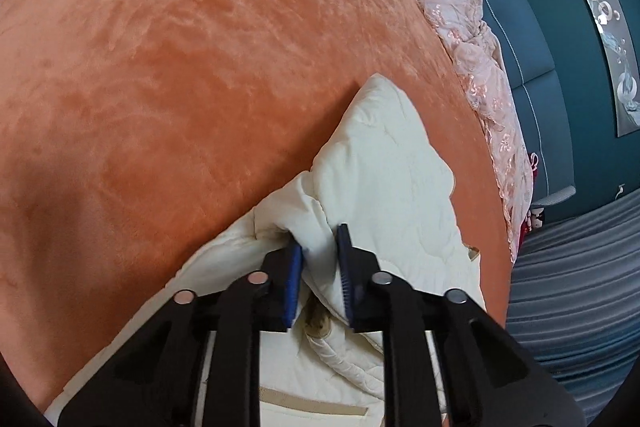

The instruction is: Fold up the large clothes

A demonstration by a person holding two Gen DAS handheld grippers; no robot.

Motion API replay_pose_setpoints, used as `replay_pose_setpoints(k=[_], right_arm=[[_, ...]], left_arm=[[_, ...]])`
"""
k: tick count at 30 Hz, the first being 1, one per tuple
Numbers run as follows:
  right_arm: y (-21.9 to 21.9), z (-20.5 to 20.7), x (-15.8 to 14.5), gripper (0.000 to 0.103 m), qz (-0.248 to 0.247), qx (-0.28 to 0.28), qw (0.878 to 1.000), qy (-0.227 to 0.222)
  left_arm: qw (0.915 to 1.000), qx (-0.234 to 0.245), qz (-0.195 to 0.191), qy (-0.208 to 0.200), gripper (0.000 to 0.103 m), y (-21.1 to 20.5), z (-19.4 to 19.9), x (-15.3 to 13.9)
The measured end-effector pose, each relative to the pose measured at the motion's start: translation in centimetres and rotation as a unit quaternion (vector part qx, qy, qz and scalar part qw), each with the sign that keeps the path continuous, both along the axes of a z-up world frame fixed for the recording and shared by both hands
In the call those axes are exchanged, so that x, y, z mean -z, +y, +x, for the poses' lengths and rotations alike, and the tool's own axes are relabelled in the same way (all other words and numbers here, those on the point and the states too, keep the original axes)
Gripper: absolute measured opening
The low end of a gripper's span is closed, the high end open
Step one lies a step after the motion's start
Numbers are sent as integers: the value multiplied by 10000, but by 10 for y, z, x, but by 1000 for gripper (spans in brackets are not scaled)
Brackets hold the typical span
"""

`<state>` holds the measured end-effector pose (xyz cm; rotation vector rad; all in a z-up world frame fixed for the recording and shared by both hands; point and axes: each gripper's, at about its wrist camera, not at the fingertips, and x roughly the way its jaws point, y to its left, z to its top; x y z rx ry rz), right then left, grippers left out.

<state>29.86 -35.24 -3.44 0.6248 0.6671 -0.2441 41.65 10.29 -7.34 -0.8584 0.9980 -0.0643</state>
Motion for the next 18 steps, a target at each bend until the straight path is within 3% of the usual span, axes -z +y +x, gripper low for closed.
replay_pose_setpoints(k=[5, 7, 9, 12, 18], right_arm=[[11, -1, -82, 4, -631, -302, 9937, -880], [12, -11, -96, 4, -786, -378, 9907, -1045], [9, -15, -74, 4, -913, -433, 9927, -666], [0, -17, -10, 4, -756, -337, 9962, 259], [2, -28, 48, 4, -576, -233, 9954, 726]], left_arm=[[9979, 65, 178, -614, 9, 7, -3, -38], [9962, 148, 241, -828, 9, 8, -11, -46], [9943, 252, 616, -827, 8, 2, -18, -40], [9948, 368, 873, -383, 8, -7, -17, -9], [9900, 442, 1286, -361, 8, -14, -21, 14]])
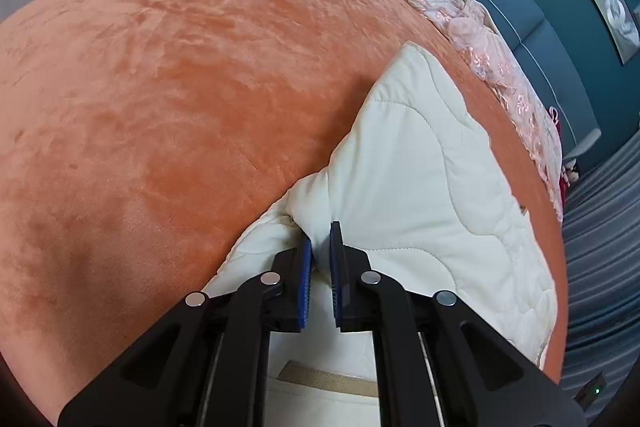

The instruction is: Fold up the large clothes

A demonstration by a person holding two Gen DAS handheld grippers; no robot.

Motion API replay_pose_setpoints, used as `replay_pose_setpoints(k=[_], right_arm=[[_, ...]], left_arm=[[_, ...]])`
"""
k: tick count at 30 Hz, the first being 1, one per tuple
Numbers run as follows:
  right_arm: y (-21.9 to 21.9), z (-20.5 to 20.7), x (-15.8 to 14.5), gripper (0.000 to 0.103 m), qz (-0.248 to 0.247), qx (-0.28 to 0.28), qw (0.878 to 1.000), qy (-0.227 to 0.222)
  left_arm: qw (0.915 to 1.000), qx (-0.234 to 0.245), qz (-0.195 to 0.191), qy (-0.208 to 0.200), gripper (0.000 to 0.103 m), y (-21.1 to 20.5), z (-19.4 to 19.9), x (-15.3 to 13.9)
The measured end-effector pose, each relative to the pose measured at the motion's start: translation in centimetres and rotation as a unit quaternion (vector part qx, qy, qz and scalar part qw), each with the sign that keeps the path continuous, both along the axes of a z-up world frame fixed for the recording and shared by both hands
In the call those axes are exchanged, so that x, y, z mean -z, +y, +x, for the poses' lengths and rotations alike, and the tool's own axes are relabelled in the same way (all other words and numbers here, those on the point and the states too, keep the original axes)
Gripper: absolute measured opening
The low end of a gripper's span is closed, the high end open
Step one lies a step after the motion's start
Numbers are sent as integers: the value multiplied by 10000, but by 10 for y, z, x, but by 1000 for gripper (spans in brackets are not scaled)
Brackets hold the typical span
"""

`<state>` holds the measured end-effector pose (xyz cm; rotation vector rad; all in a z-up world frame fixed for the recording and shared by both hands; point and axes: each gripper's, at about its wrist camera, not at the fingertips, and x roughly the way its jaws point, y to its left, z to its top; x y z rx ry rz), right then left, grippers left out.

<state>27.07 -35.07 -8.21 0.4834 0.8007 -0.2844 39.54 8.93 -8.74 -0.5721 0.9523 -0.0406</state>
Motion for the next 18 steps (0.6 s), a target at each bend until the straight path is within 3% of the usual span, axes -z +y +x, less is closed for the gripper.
replay_pose_setpoints(k=[7, 9, 10, 11, 14, 18], right_arm=[[-1, 4, 5, 7, -61, -52, 9998, 154], [3, -1, -12, 21, -362, 52, 9992, 166], [6, -7, -23, 23, -618, 188, 9977, 180], [10, -12, -34, 24, -836, 304, 9959, 148], [25, -22, -72, 24, -1138, 367, 9924, -298], [68, 21, -89, 24, -898, -593, 9933, -415]], left_arm=[[9955, 329, 873, -158, 11, -20, -2, 2], [9922, 438, 1157, -161, 19, -20, -7, -10], [9905, 446, 1292, -169, 31, -17, -12, -18], [9890, 457, 1385, -256, 37, -13, -19, -30], [9859, 433, 1489, -629, 37, -7, -31, -69], [9868, 724, 1207, -797, 37, -34, -14, -96]])
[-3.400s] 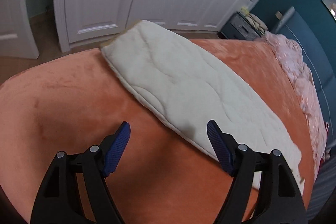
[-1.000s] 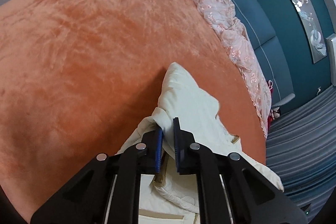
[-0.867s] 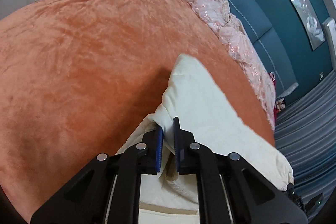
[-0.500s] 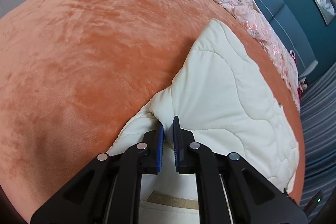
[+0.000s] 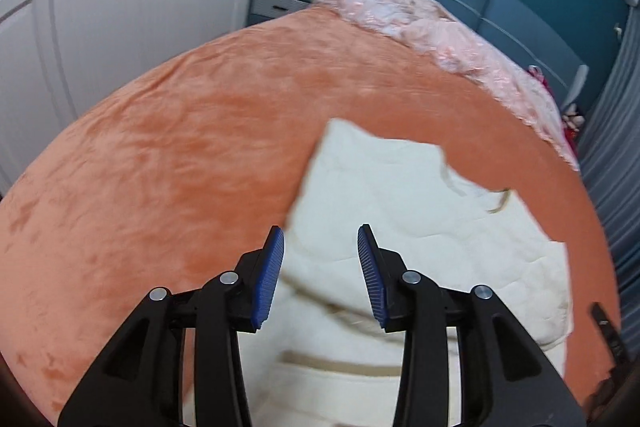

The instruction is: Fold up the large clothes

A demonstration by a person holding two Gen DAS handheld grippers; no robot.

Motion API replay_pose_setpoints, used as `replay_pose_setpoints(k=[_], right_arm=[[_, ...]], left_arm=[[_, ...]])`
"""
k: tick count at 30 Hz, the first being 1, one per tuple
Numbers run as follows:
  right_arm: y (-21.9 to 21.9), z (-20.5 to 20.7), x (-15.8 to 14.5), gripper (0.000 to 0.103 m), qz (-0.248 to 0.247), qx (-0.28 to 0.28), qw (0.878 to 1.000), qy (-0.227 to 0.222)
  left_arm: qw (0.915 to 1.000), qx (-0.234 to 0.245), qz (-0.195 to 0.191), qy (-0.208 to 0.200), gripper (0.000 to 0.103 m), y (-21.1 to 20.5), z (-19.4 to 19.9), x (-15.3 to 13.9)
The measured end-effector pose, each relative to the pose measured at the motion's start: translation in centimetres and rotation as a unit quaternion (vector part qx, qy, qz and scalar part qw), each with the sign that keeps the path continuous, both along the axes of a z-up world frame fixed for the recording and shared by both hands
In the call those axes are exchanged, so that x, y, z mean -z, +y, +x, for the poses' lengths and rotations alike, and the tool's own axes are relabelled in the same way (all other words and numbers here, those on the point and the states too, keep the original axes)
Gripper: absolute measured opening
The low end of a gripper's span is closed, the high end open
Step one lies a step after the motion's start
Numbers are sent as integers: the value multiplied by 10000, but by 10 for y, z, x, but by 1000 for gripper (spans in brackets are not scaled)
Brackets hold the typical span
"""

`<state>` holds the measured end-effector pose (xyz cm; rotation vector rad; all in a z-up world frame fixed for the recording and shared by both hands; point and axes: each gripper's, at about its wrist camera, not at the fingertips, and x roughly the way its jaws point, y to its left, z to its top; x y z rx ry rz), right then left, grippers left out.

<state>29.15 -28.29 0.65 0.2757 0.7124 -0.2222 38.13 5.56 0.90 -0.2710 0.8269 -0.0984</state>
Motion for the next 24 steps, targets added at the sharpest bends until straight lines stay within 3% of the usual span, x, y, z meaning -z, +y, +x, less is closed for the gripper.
replay_pose_setpoints(k=[4, 9, 15, 24], right_arm=[[46, 44, 29, 24, 50, -755, 9962, 432], [60, 53, 78, 24, 181, -771, 9929, 885], [65, 46, 98, 21, 95, -810, 9935, 796], [68, 40, 109, 21, -74, -787, 9951, 602]], left_arm=[[9983, 477, 294, 138, 37, -57, 16, 16], [9952, 704, 518, 441, 37, -95, 15, 60], [9922, 822, 906, 244, 37, -106, 4, 90], [9908, 780, 1101, -49, 37, -111, -3, 105]])
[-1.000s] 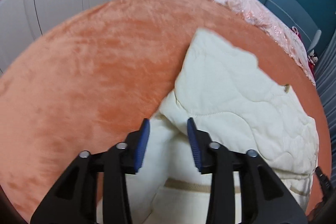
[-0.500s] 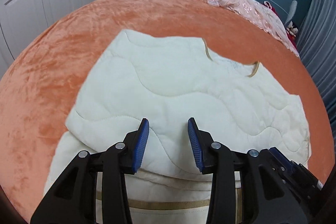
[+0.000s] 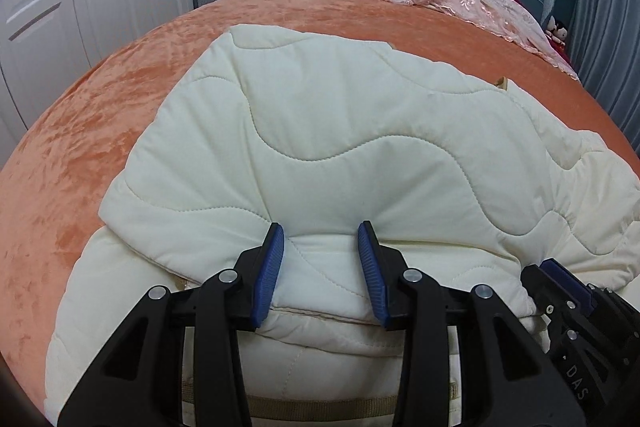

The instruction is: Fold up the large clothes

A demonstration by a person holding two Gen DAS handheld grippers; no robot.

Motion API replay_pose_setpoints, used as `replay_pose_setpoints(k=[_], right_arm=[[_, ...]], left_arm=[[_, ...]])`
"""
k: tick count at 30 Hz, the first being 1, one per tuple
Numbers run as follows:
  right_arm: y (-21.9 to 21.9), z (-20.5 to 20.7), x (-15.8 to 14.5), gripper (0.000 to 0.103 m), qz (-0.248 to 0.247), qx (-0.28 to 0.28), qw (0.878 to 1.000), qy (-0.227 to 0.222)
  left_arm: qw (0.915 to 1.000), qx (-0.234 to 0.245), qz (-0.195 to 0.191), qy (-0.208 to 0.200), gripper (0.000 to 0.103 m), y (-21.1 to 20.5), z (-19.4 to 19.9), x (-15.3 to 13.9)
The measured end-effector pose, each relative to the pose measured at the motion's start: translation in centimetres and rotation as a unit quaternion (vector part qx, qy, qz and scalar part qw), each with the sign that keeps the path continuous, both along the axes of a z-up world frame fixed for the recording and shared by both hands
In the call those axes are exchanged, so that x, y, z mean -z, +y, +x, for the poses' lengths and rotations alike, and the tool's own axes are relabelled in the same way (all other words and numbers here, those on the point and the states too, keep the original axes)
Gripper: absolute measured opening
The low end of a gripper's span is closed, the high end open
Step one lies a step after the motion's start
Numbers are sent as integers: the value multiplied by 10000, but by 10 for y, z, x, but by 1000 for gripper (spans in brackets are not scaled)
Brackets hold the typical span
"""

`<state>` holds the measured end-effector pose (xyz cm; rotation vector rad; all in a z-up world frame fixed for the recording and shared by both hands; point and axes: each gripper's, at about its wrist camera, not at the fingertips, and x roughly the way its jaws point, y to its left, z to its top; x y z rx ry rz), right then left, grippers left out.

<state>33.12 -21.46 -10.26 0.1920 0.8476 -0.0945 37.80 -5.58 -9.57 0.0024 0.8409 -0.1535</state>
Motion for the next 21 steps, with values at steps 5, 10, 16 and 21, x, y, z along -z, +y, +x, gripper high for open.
replay_pose_setpoints(k=[5, 10, 16, 21], right_arm=[[8, 0, 2, 21, -216, 49, 9997, -97], [8, 1, 0, 21, -132, 69, 9998, -113], [-20, 12, -50, 22, 598, -112, 9978, -263], [-34, 95, -86, 28, 1636, -426, 9850, -349]], left_arm=[[9997, -32, 177, -158, 37, -5, -1, 4], [9997, -35, 179, -170, 37, -5, -1, 2], [9978, 72, -648, -93, 37, 30, 18, -50], [9937, -146, -1106, -90, 37, 54, 98, -93]])
